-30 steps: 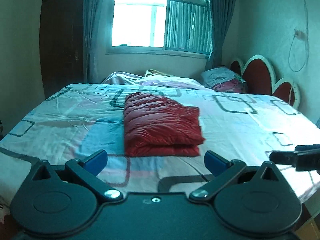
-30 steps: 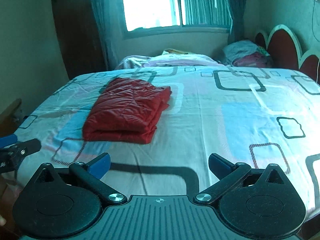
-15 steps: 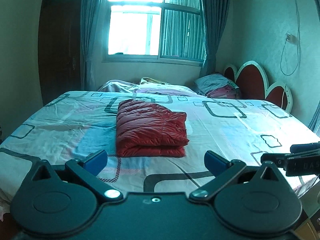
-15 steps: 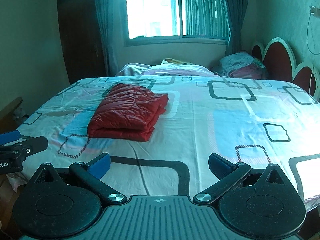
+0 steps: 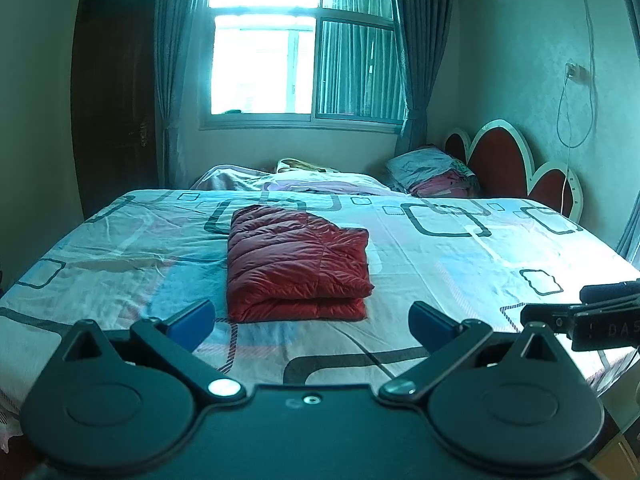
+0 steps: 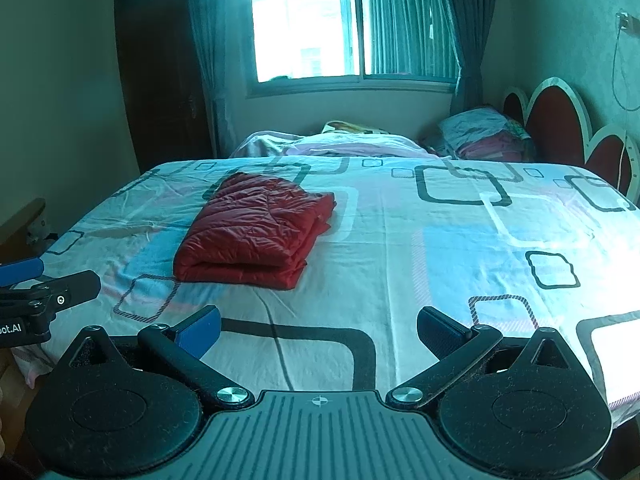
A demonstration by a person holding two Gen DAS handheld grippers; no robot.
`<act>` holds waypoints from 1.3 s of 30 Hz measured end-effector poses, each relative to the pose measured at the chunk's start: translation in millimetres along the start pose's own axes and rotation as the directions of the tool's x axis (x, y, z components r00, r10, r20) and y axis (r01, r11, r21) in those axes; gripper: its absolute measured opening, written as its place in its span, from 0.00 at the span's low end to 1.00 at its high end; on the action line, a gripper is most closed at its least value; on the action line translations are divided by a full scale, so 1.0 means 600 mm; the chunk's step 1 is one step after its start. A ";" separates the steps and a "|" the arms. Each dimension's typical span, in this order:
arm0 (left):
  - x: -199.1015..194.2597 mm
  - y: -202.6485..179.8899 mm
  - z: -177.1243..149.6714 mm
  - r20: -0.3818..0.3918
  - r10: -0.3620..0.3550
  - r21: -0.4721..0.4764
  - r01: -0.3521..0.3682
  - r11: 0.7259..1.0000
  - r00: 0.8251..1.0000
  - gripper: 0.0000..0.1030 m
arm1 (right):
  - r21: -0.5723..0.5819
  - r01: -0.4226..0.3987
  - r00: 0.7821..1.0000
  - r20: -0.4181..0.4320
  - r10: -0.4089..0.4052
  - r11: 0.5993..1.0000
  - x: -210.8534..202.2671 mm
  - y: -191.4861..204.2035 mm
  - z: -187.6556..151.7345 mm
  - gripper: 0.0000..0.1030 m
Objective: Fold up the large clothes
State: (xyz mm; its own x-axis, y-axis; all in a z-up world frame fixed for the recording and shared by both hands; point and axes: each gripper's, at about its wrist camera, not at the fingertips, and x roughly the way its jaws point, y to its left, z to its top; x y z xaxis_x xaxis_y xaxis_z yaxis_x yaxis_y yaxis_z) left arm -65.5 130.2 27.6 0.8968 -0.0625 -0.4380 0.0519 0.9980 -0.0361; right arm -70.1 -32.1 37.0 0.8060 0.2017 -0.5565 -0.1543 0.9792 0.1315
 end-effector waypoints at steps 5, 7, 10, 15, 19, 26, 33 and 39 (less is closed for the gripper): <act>0.000 0.001 0.000 -0.001 0.000 -0.001 0.000 1.000 1.000 1.00 | 0.000 0.000 1.000 0.000 0.000 1.000 -0.002 0.001 0.000 1.00; 0.000 0.001 0.000 0.000 -0.001 0.000 0.001 1.000 1.000 1.00 | 0.000 0.000 1.000 0.000 0.000 1.000 -0.002 0.000 0.000 1.00; 0.000 0.003 0.001 0.001 -0.003 0.000 0.003 1.000 1.000 1.00 | 0.000 0.000 1.000 0.002 0.000 1.000 -0.003 -0.001 0.000 1.00; 0.001 0.004 0.001 0.005 -0.004 0.003 0.004 1.000 1.000 1.00 | 0.000 0.000 1.000 0.002 0.000 1.000 -0.003 -0.002 0.000 1.00; 0.002 0.005 0.002 0.005 -0.004 0.004 0.004 1.000 1.000 1.00 | -0.002 -0.004 1.000 0.006 0.004 1.000 -0.006 -0.004 0.001 1.00; 0.003 0.005 0.003 0.007 -0.007 0.006 0.007 1.000 1.000 1.00 | -0.001 -0.005 1.000 0.007 0.005 1.000 -0.007 -0.007 0.003 1.00; 0.003 0.005 0.004 0.006 -0.008 0.008 0.008 1.000 1.000 1.00 | -0.005 -0.006 1.000 0.005 0.006 1.000 -0.006 -0.004 0.005 1.00; 0.003 0.005 0.004 0.007 -0.008 0.006 0.008 1.000 1.000 1.00 | -0.011 -0.009 1.000 0.002 0.009 1.000 -0.002 -0.004 0.007 1.00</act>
State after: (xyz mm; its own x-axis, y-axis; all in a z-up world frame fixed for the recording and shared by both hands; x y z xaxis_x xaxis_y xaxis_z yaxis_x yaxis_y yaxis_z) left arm -62.8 132.8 28.6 0.8994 -0.0709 -0.4313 0.0621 0.9975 -0.0345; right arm -68.6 -34.6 41.0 0.8056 0.2105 -0.5537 -0.1678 0.9775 0.1275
